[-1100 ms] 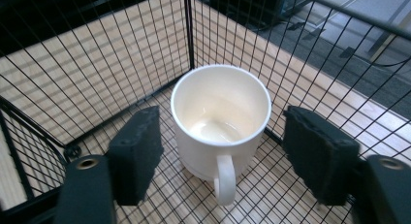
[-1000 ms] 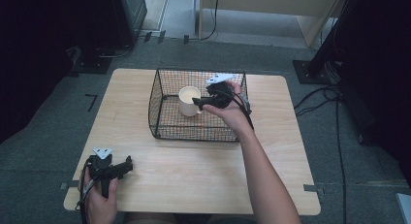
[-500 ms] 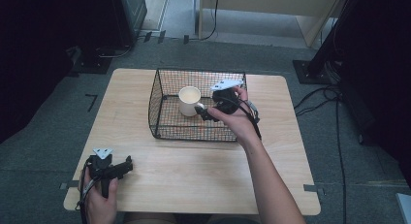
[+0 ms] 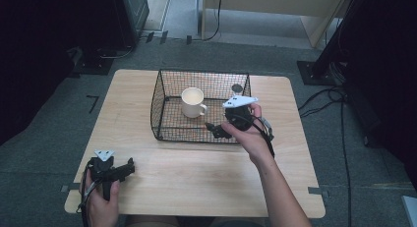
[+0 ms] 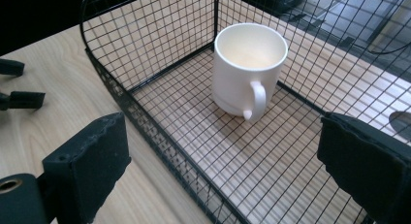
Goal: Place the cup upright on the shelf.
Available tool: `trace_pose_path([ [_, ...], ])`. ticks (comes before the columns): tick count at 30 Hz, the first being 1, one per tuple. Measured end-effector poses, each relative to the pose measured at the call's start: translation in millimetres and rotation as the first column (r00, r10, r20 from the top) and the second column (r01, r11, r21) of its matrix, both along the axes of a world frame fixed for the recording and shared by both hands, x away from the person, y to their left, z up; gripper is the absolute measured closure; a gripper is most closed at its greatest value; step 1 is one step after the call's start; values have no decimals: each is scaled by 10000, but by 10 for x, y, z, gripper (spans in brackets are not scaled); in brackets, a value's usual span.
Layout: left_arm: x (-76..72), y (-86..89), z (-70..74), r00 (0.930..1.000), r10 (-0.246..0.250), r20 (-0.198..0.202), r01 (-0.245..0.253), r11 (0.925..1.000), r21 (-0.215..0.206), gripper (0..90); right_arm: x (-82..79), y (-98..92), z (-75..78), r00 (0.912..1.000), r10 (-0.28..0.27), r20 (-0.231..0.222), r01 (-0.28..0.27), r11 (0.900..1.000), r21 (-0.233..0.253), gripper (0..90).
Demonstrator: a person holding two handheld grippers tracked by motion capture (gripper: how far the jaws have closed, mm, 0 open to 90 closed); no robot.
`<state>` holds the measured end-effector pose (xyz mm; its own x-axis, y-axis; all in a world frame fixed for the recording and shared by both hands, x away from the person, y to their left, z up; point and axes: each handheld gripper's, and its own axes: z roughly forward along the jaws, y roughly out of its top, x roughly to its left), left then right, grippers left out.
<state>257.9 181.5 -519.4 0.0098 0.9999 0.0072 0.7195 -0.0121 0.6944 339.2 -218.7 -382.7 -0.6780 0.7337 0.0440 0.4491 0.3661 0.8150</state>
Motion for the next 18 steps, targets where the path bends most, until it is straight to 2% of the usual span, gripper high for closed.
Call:
trace_pose_path([
  [18, 0, 0, 0, 10000, 0, 3, 0, 10000, 3, 22, -428, -268, -144, 9994, -90, 329, 97, 9997, -209, 39],
])
